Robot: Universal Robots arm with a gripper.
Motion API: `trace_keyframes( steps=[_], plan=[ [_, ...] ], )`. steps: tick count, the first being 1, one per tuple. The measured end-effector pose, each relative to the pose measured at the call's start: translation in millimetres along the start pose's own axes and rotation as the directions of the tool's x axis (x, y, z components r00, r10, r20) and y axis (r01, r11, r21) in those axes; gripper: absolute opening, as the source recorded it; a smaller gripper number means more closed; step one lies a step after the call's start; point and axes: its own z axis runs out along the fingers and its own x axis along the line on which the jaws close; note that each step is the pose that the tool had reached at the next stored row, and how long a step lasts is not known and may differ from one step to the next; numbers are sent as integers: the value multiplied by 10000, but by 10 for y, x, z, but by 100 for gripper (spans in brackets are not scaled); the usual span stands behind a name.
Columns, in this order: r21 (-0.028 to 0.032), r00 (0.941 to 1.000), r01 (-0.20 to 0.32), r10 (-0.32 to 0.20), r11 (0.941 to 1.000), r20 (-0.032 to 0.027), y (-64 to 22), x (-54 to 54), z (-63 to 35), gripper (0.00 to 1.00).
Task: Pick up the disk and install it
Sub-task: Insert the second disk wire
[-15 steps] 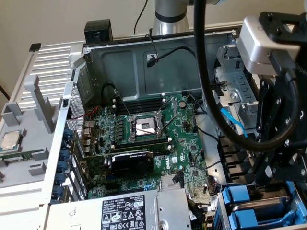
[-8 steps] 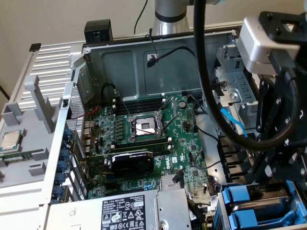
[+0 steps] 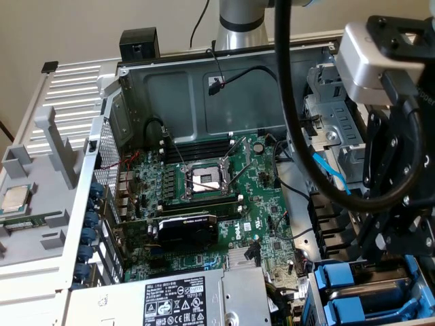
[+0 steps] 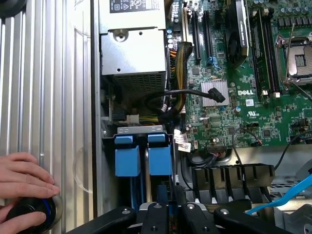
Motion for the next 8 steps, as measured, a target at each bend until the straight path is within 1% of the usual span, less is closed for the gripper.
trace_keyframes(
  steps=[5,8],
  plan=[
    [0,10000,1,-1,10000,7,-3,0,14,16],
    [-2,10000,4,-4,10000,31,-5,0,30,16]
  ],
)
